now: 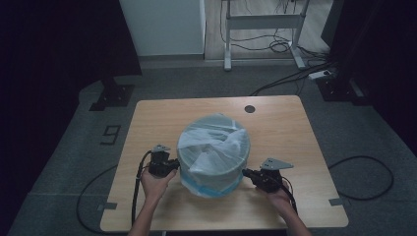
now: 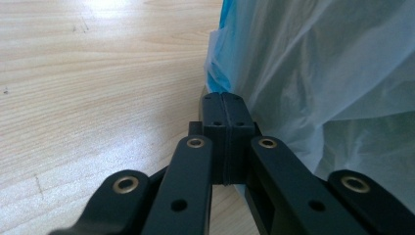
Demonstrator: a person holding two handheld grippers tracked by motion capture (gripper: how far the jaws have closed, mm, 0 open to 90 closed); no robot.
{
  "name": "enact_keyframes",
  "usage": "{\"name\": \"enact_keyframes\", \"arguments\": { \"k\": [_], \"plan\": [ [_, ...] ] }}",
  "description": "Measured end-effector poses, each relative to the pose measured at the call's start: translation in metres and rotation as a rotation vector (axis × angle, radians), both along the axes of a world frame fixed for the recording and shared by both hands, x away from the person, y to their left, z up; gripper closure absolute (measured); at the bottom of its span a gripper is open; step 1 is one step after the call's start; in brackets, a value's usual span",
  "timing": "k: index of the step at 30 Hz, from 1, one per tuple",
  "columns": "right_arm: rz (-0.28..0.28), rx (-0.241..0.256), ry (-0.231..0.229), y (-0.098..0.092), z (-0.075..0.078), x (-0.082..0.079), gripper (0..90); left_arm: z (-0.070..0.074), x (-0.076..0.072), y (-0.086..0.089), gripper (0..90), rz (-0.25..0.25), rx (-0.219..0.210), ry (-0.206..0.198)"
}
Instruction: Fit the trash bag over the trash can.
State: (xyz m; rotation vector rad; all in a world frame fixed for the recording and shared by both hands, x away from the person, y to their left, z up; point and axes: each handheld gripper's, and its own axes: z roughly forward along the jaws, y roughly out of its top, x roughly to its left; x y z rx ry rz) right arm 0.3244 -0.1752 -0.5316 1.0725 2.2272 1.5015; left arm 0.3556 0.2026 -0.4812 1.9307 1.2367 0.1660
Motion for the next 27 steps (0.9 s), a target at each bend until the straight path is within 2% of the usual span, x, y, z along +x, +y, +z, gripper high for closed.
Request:
{"name": "enact_keyframes", "arguments": {
  "k": [5, 8, 10, 12, 14, 16, 19, 20, 21, 23, 24, 25, 27],
  "plan": [
    [-0.004, 0.006, 0.02, 0.002, -0.003, 0.002, 88.9, -0.003, 0.001, -0.001, 89.1, 0.001, 0.007, 0.012],
    [-0.009, 0.001, 0.015, 0.002, -0.002, 0.002, 87.9, -0.003, 0.0, -0.001, 86.5, -0.002, 0.016, 0.011],
    [-0.03, 0.0, -0.002, 0.0, 0.0, 0.0, 74.7, 0.001, -0.003, 0.003, 75.0, 0.022, 0.01, -0.029],
    [-0.059, 0.018, -0.023, -0.003, 0.004, -0.004, 60.9, 0.007, -0.008, 0.009, 59.8, 0.049, -0.024, -0.077],
    [-0.089, 0.048, -0.052, -0.008, 0.009, -0.008, 48.7, 0.013, -0.012, 0.017, 44.9, 0.051, -0.05, -0.107],
    [-0.108, 0.077, -0.07, -0.012, 0.013, -0.013, 42.4, 0.019, -0.016, 0.026, 33.5, 0.042, -0.061, -0.124],
    [-0.111, 0.105, -0.097, -0.018, 0.018, -0.018, 37.1, 0.026, -0.023, 0.039, 26.7, 0.038, -0.092, -0.152],
    [-0.111, 0.105, -0.097, -0.018, 0.018, -0.018, 37.1, 0.026, -0.023, 0.039, 25.6, 0.038, -0.092, -0.152],
    [-0.105, 0.12, -0.113, -0.021, 0.021, -0.023, 35.9, 0.031, -0.027, 0.048, 24.4, 0.032, -0.116, -0.174],
    [-0.099, 0.128, -0.118, -0.023, 0.023, -0.026, 34.7, 0.033, -0.029, 0.051, 24.3, 0.027, -0.127, -0.184],
    [-0.095, 0.125, -0.121, -0.024, 0.023, -0.029, 34.8, 0.038, -0.032, 0.056, 24.4, 0.009, -0.135, -0.21],
    [-0.095, 0.125, -0.121, -0.024, 0.023, -0.029, 34.8, 0.038, -0.032, 0.056, 24.3, 0.009, -0.135, -0.21],
    [-0.086, 0.139, -0.128, -0.027, 0.025, -0.035, 34.8, 0.047, -0.036, 0.059, 24.3, -0.024, -0.132, -0.258]
  ]
}}
